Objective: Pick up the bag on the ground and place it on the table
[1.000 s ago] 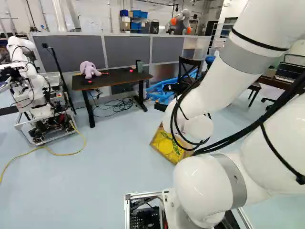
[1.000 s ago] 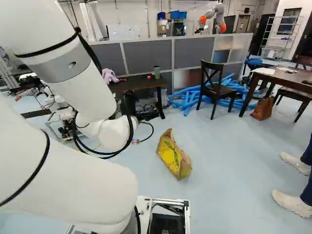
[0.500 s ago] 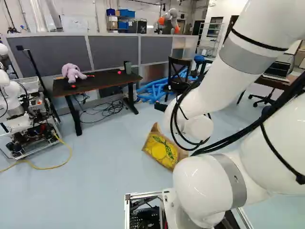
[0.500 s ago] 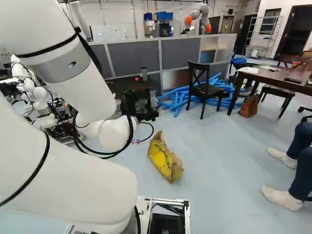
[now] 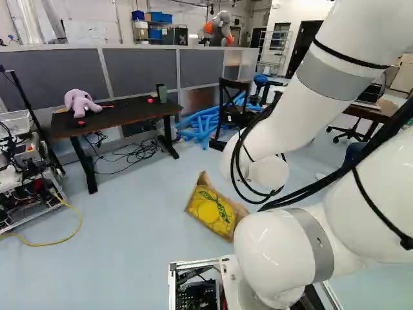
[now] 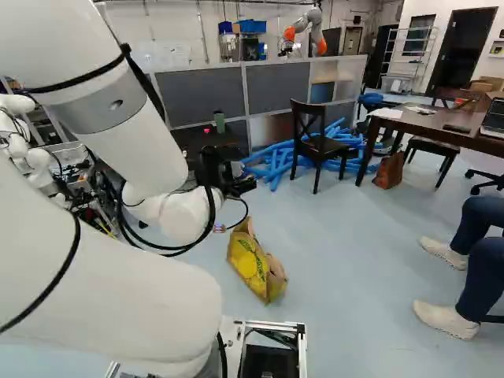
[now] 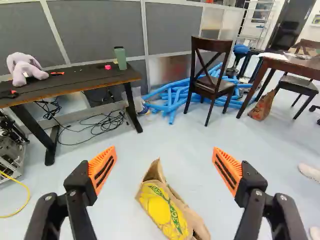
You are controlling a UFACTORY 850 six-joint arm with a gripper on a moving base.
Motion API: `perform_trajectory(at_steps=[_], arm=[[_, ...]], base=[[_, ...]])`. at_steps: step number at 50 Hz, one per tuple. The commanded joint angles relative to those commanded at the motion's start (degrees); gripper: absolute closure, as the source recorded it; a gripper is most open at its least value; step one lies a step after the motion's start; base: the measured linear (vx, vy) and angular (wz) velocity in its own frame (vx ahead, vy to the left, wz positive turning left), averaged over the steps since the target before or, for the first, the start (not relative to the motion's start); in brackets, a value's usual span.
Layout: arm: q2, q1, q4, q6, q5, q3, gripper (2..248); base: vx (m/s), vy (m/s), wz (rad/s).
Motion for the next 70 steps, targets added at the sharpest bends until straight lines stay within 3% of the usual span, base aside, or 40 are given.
perform_trajectory(at_steps=[19, 36, 51, 70], arm=[[0.00, 0.00, 0.00, 0.00, 0.00, 0.00, 3], [-3.59, -0.84, 0.00, 0.00, -0.49, -3.08, 3], [-7.64, -1.27, 0.00, 0.00, -2.39, -6.65, 3], [-16.57, -1.62, -0.33, 0.00, -5.78, -12.70, 3]], base=[[0.108, -0.047, -0.005], [0.019, -0.009, -0.003], [0.000, 0.000, 0.000], [0.000, 0.000, 0.000]])
